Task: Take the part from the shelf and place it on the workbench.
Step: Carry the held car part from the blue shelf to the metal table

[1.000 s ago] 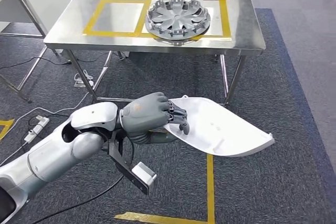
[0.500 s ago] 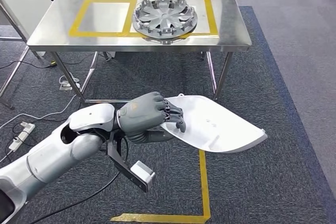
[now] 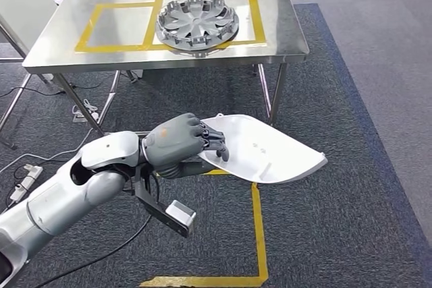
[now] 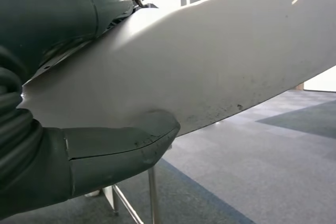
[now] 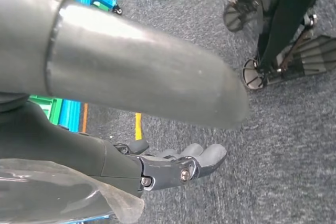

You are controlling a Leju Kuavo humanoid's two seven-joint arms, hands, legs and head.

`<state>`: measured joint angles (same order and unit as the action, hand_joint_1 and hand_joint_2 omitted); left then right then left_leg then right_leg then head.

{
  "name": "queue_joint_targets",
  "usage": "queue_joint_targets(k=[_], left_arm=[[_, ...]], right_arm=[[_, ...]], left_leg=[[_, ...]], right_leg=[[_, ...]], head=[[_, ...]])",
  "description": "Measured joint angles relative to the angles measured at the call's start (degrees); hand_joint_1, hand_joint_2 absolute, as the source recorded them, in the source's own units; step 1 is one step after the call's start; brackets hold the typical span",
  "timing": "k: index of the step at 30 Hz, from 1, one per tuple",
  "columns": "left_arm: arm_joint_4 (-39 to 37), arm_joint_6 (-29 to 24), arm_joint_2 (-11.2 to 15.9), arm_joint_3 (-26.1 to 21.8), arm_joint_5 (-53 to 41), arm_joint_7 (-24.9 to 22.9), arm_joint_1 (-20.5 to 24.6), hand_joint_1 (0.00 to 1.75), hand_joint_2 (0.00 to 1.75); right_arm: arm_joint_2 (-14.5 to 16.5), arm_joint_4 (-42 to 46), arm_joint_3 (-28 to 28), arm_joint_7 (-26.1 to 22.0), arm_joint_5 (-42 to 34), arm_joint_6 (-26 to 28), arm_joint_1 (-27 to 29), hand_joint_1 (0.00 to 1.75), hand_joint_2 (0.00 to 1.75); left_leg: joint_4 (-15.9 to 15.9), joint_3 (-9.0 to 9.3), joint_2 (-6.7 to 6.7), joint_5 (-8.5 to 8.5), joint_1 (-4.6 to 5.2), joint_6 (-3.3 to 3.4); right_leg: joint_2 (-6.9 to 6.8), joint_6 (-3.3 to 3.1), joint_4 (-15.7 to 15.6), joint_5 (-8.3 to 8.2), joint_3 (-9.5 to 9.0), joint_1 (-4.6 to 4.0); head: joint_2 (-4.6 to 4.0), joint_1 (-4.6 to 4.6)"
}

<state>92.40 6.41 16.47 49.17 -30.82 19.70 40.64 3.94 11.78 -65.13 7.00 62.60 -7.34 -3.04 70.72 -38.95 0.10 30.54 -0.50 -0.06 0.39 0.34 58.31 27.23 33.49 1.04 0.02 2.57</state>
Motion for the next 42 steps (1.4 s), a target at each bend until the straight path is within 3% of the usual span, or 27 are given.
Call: queue_joint_targets(k=[2,3,6,8,11,12,13,14,17,19,21,23,24,27,28,29,30,32,34,37,38,40,42], left_arm=[[0.0,-0.4,0.0,0.1,-0.5,-0.1,0.0,1.75,1.75],[0.0,-0.6,-0.2,0.1,-0.7,-0.1,0.0,1.75,1.75],[-0.2,-1.1,-0.7,0.3,-1.5,-0.1,-0.1,1.75,1.75],[-0.3,-1.6,-1.0,0.4,-2.1,-0.1,-0.2,1.75,1.75],[-0.6,-2.6,-1.7,0.7,-3.0,-0.1,-0.6,1.75,1.75],[-0.6,-2.8,-1.8,0.9,-3.2,-0.1,-0.9,1.75,1.75],[-0.7,-2.9,-1.9,1.1,-3.4,-0.1,-1.2,1.75,1.75],[-0.7,-3.0,-1.9,1.2,-3.6,-0.1,-1.4,1.75,1.75],[-0.8,-3.2,-2.0,1.5,-3.8,-0.1,-1.6,1.75,1.75],[-0.8,-3.3,-2.0,1.5,-3.8,-0.1,-1.6,1.75,1.75],[-0.8,-3.3,-2.0,1.6,-3.9,-0.1,-1.6,1.75,1.75],[-0.8,-3.3,-2.0,1.5,-3.9,-0.1,-1.6,1.75,1.75],[-0.8,-3.3,-2.0,1.5,-3.9,-0.1,-1.5,1.75,1.75],[-0.9,-3.4,-1.9,1.5,-3.9,-0.1,-1.6,1.75,1.75],[-1.0,-3.4,-1.9,1.6,-3.9,-0.1,-1.7,1.75,1.75],[-1.0,-3.4,-1.9,1.6,-3.9,-0.1,-1.8,1.75,1.75],[-1.0,-3.4,-1.9,1.6,-4.0,-0.1,-1.8,1.75,1.75],[-1.0,-3.4,-1.8,1.6,-4.0,-0.1,-1.6,1.75,1.75],[-1.0,-3.4,-1.8,1.5,-4.1,-0.1,-1.4,1.75,1.75],[-1.0,-3.4,-1.7,1.5,-4.2,-0.1,-1.3,1.75,1.75],[-1.0,-3.4,-1.7,1.4,-4.3,-0.1,-1.3,1.75,1.75],[-1.0,-3.4,-1.8,1.4,-4.3,-0.1,-1.2,1.75,1.75],[-1.0,-3.4,-1.8,1.6,-4.3,-0.1,-1.3,1.75,1.75]], right_arm=[[0.2,0.0,0.1,-0.1,0.1,-0.1,0.0,0.00,0.00],[0.3,0.0,0.1,-0.2,0.1,-0.2,0.0,0.00,0.00],[0.4,0.0,0.1,-0.3,0.2,-0.5,0.0,0.00,0.00],[0.4,0.0,0.1,-0.4,0.1,-0.6,0.0,0.00,0.00],[0.4,-0.1,0.1,-0.6,0.1,-0.7,-0.1,0.00,0.00],[0.4,-0.1,0.1,-0.7,0.2,-0.7,0.0,0.00,0.00],[0.4,-0.1,0.1,-0.9,0.2,-0.8,0.0,0.00,0.00],[0.4,-0.1,0.1,-1.0,0.2,-0.8,0.0,0.00,0.00],[0.4,0.0,0.1,-1.3,0.3,-0.8,0.0,0.00,0.00],[0.4,0.0,0.1,-1.4,0.3,-0.8,0.0,0.00,0.00],[0.5,0.0,0.1,-1.5,0.3,-0.8,0.0,0.00,0.00],[0.5,0.0,0.1,-1.6,0.3,-0.8,0.0,0.00,0.00],[0.6,0.0,0.1,-1.7,0.4,-0.8,0.0,0.00,0.00],[0.6,0.0,0.1,-1.8,0.4,-0.8,0.0,0.00,0.00],[0.6,0.0,0.1,-1.8,0.4,-0.8,0.0,0.00,0.00],[0.6,0.0,0.1,-1.8,0.4,-0.8,0.0,0.00,0.00],[0.6,0.0,0.1,-1.7,0.4,-0.8,0.0,0.00,0.00],[0.6,0.0,0.1,-1.6,0.4,-0.8,0.0,0.00,0.00],[0.7,0.0,0.1,-1.5,0.4,-0.8,0.0,0.00,0.00],[0.7,0.0,0.1,-1.4,0.5,-0.8,0.0,0.00,0.00],[0.7,0.0,0.1,-1.4,0.5,-0.8,-0.1,0.00,0.00],[0.7,0.0,0.1,-1.4,0.5,-0.8,-0.1,0.00,0.00],[0.7,0.0,0.1,-1.4,0.5,-0.9,0.0,0.00,0.00]], left_leg=[[-7.5,3.21,-0.08,-3.52,0.23,0.76],[-10.1,4.28,-0.10,-4.25,0.36,0.99],[-11.9,4.82,-0.13,-4.14,0.51,1.22],[-12.5,5.04,-0.04,-4.45,0.26,1.69],[-12.7,5.16,0.05,-4.61,0.10,2.13],[-12.7,5.16,0.04,-4.59,0.12,2.16],[-12.7,5.17,-0.02,-4.57,0.13,2.17],[-12.7,5.20,-0.12,-4.55,0.11,2.14],[-12.4,5.25,-0.59,-4.31,0.14,1.72],[-12.2,5.04,-0.92,-4.27,0.30,1.13],[-12.2,4.95,-1.22,-4.42,0.28,0.53],[-11.2,4.58,-1.15,-3.54,0.15,-0.04],[-9.1,3.71,-1.03,-2.23,0.11,-0.32],[1.5,-1.07,-0.78,2.74,-0.03,-0.80],[3.6,-1.99,-0.76,3.17,-0.03,-0.81],[3.6,-1.91,-0.70,2.52,-0.02,-0.71],[1.4,-0.78,-0.53,0.93,0.03,-0.49],[-6.3,3.03,0.97,-2.62,0.42,0.30],[-11.3,5.30,2.39,-3.90,0.92,0.93],[-12.3,5.38,1.60,-4.07,1.00,1.50],[-12.6,5.43,1.19,-4.29,0.85,1.77],[-12.9,5.49,0.47,-4.67,0.52,2.24],[-12.9,5.35,-0.37,-4.75,0.49,2.41]], right_leg=[[0.23,0.20,0.1,0.12,-0.07,-0.13],[0.29,0.41,0.1,0.14,0.04,-0.19],[0.27,1.35,0.0,0.07,0.37,-0.16],[0.17,1.90,1.2,1.08,1.07,-0.10],[0.08,2.45,10.8,5.72,5.75,0.01],[0.07,2.62,14.1,6.76,7.46,0.05],[0.06,2.75,15.6,6.71,8.35,0.07],[0.05,2.82,14.9,5.59,8.17,0.10],[0.39,2.65,4.1,0.36,2.96,0.20],[0.69,2.27,0.2,-0.37,0.77,0.14],[0.55,1.64,0.0,-0.32,0.56,0.05],[0.14,0.84,-0.2,-0.46,0.44,0.14],[-0.15,0.46,-0.3,-0.51,0.37,0.23],[-1.08,-0.09,-0.3,-0.40,0.33,0.10],[-1.40,-0.12,-0.3,-0.38,0.32,0.03],[-1.72,-0.13,-0.3,-0.37,0.29,-0.04],[-2.03,-0.13,-0.3,-0.36,0.22,-0.11],[-2.62,0.00,-0.2,-0.28,0.05,-0.33],[-3.27,0.39,-0.1,-0.20,0.08,-0.58],[-4.33,1.25,-0.1,-0.02,0.14,-0.57],[-3.89,1.56,0.4,0.55,0.38,-0.50],[-2.09,2.03,4.7,3.30,2.38,-0.35],[-0.85,2.32,12.3,6.66,5.86,-0.32]], head=[[0.00,-0.01],[0.00,-0.01],[0.00,-0.03],[0.00,0.07],[0.00,0.29],[0.00,0.28],[0.00,0.27],[0.00,0.28],[0.00,0.29],[0.00,0.22],[0.00,0.16],[0.00,0.04],[0.00,-0.10],[0.00,-0.36],[0.00,-0.37],[0.00,-0.39],[0.00,-0.40],[0.00,-0.43],[0.00,-0.42],[0.00,-0.43],[0.00,-0.39],[0.00,-0.25],[0.00,-0.14]])
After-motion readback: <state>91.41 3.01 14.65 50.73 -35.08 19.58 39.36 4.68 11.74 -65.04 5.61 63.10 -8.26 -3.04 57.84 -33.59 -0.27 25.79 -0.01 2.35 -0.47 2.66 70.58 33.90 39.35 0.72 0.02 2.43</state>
